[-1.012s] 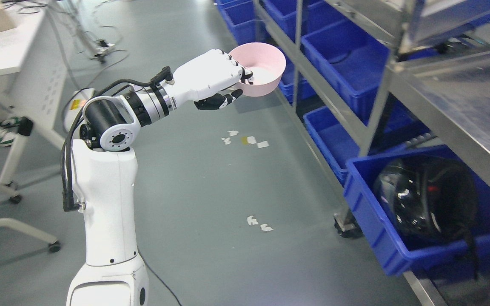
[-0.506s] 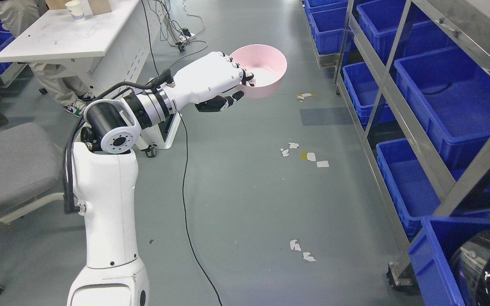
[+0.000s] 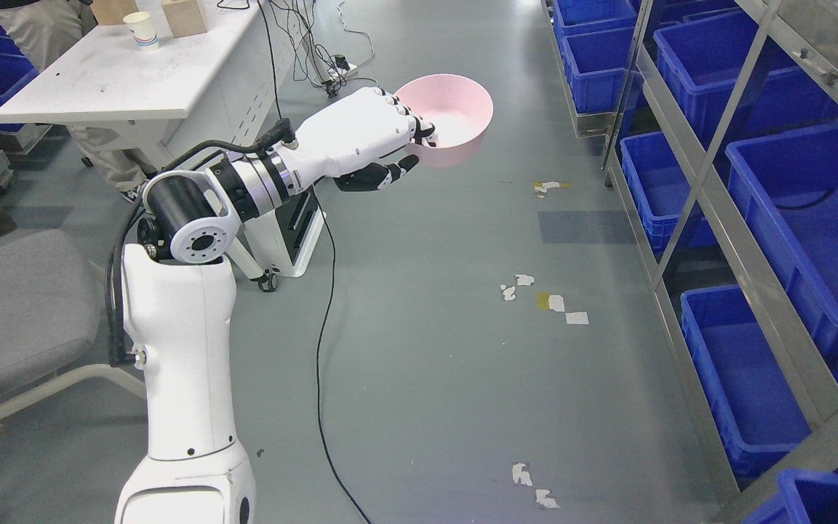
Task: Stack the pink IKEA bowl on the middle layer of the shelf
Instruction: 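Hold the pink bowl in the left hand while driving to the other shelf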
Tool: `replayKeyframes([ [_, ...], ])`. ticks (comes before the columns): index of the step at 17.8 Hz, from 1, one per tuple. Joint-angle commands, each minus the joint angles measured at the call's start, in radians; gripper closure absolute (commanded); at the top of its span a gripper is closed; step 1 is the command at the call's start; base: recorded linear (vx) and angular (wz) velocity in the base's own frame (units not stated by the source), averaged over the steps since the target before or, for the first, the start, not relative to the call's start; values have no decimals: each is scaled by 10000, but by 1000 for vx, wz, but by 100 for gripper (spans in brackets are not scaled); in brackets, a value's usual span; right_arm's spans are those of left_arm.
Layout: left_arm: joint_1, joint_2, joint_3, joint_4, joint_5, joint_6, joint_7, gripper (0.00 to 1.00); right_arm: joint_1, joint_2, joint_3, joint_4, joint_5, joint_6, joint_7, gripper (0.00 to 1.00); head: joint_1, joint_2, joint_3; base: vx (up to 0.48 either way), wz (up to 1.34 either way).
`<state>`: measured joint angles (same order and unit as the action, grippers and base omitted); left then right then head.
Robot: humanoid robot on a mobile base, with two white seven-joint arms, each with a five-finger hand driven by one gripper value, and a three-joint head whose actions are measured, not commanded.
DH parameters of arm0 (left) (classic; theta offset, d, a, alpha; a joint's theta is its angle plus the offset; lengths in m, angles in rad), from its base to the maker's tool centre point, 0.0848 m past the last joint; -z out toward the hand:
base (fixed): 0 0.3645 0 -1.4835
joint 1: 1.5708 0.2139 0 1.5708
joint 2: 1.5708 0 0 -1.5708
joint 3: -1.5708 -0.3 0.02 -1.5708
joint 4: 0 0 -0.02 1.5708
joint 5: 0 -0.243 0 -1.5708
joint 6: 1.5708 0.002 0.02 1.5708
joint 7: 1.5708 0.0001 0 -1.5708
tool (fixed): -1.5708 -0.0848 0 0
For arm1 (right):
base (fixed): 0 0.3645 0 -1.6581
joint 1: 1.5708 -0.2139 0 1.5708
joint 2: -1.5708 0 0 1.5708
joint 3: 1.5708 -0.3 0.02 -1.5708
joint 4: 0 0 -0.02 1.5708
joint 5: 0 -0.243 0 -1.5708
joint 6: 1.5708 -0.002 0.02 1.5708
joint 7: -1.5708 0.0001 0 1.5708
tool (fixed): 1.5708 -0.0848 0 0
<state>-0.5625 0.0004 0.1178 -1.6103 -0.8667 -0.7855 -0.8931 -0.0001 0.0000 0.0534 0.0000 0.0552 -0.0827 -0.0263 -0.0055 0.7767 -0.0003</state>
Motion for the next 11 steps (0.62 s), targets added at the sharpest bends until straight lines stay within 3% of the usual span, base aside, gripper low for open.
replayKeyframes([
  [1, -4, 170, -12, 11, 62, 1, 3, 96, 231, -175, 2, -175, 1, -2, 2, 0, 0, 0, 0, 257, 17],
  [11, -4, 170, 49, 11, 169, 1, 3, 96, 231, -175, 2, -175, 1, -2, 2, 0, 0, 0, 0, 272, 105],
])
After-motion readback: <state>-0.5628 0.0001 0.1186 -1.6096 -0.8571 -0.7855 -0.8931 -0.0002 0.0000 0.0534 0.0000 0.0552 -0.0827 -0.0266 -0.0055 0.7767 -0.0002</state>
